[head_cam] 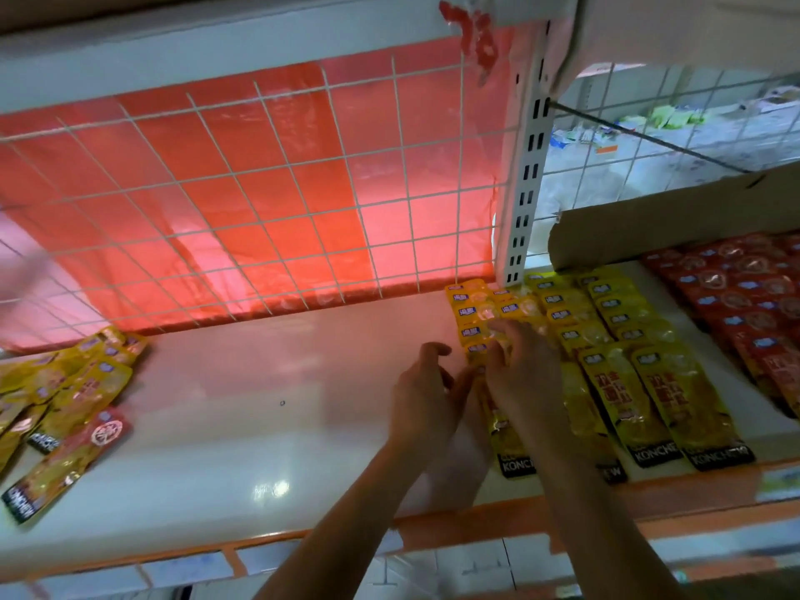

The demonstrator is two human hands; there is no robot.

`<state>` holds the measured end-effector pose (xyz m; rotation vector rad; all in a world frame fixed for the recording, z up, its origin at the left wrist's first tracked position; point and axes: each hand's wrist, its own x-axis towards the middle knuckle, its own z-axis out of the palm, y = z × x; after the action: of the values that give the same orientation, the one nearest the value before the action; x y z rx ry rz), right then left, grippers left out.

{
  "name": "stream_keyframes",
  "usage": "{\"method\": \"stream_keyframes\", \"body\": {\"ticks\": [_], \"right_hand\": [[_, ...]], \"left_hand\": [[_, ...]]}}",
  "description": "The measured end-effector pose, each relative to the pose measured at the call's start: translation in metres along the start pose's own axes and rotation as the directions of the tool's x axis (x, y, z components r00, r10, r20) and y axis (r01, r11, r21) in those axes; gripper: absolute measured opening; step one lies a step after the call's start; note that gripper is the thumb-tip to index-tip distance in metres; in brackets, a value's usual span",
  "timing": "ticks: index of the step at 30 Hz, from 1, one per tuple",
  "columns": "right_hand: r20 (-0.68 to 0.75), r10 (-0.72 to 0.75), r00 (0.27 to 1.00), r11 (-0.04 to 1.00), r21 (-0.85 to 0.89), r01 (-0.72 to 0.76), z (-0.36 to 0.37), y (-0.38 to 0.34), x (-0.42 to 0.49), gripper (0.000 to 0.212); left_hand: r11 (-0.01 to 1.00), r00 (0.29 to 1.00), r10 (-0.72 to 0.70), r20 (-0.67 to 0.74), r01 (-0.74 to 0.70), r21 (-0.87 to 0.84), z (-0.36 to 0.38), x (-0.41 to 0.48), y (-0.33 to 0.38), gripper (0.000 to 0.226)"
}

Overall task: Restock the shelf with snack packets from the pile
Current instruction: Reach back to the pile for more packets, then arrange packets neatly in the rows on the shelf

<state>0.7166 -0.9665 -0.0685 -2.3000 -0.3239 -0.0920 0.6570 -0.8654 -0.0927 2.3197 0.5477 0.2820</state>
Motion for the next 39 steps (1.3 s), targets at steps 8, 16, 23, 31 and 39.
{"method": "stream_keyframes", "body": {"ticks": [8,16,23,31,39], "right_hand": [[0.155,-0.234,0.96,0.97,-0.023,0.24,0.066,-0.061,-0.018,0.033],[0.285,-0.39,0.876,0.919,0.069,0.387,0.155,-0.147,-0.043,0.037],[0.438,-0.473,0.765,0.871,0.102,0.48,0.238,-0.228,-0.061,0.041],[0.629,-0.245,0.738,0.96,0.054,0.273,0.301,-0.291,-0.054,0.033],[0.641,0.054,0.766,0.987,0.082,-0.139,0.341,-0.32,-0.04,0.034]], "left_hand": [[0.946,0.949,0.125,-0.288,-0.026,0.323,-0.071,0.012,-0.056,0.04],[0.838,0.933,0.056,-0.354,0.149,0.524,-0.157,0.004,-0.143,0.047],[0.728,0.91,-0.129,-0.394,0.357,0.585,-0.24,0.004,-0.226,0.049],[0.721,0.845,-0.379,-0.378,0.525,0.452,-0.299,-0.007,-0.292,0.05],[0.743,0.88,-0.35,-0.32,0.469,0.476,-0.303,-0.015,-0.312,0.069]]}}
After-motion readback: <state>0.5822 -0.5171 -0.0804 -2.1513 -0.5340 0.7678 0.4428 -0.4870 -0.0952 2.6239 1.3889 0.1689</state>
